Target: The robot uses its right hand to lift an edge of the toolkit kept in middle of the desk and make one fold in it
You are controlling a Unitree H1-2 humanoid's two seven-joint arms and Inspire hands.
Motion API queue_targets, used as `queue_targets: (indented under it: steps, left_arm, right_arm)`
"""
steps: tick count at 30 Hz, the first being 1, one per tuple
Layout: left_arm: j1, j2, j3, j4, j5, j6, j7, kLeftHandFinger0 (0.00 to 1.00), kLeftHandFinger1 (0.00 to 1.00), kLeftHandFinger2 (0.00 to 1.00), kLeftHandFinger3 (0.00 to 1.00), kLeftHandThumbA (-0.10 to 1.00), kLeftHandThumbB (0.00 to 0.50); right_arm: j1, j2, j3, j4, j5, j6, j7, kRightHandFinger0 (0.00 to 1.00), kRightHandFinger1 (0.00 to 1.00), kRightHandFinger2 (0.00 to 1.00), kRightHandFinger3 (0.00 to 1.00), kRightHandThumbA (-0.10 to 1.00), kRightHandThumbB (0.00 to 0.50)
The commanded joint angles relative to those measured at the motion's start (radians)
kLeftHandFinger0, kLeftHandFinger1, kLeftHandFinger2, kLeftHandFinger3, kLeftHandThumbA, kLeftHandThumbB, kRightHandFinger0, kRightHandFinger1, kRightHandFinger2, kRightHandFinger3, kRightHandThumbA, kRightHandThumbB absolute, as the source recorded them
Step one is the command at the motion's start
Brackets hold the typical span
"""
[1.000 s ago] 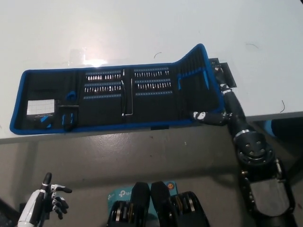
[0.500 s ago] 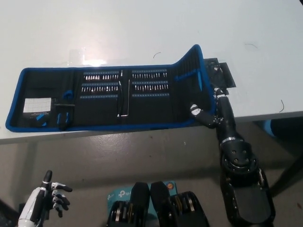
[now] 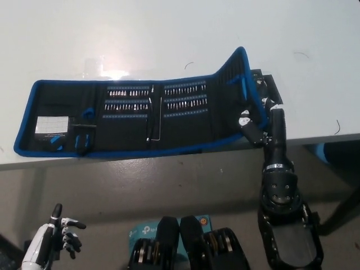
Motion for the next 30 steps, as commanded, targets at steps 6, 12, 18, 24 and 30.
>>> queue_targets:
  steps: [6,12,18,24,30]
  left_arm:
    - [-0.012,0.03,-0.003,-0.022,-0.011,-0.028,-0.03,0.23,0.26,0.26,0.4,1.0,0.5]
    - [-0.02,0.039,-0.009,-0.019,-0.01,-0.028,-0.045,0.22,0.27,0.27,0.41,1.0,0.5]
    - [-0.022,0.039,-0.013,-0.023,-0.005,-0.014,-0.044,0.23,0.28,0.3,0.42,1.0,0.5]
    - [-0.019,0.04,-0.016,-0.027,-0.011,-0.009,-0.054,0.26,0.29,0.29,0.43,1.0,0.5]
    - [-0.032,0.038,-0.019,-0.022,-0.008,-0.006,-0.059,0.24,0.27,0.3,0.43,1.0,0.5]
  right_arm:
    - [-0.074,-0.041,0.108,-0.018,-0.145,-0.128,-0.062,0.0,0.04,0.12,0.27,-0.1,0.069]
    - [-0.15,-0.191,0.384,-0.088,-0.31,0.016,0.206,0.0,0.0,0.03,0.29,-0.1,0.109]
    - [-0.165,-0.262,0.567,-0.058,-0.429,0.035,0.247,0.0,0.0,0.0,0.47,-0.1,0.185]
    - [-0.145,-0.304,0.73,0.043,-0.536,0.018,0.275,0.0,0.0,0.0,0.45,-0.1,0.226]
    - [-0.151,-0.301,0.767,0.126,-0.564,0.016,0.267,0.0,0.03,0.08,0.46,-0.1,0.196]
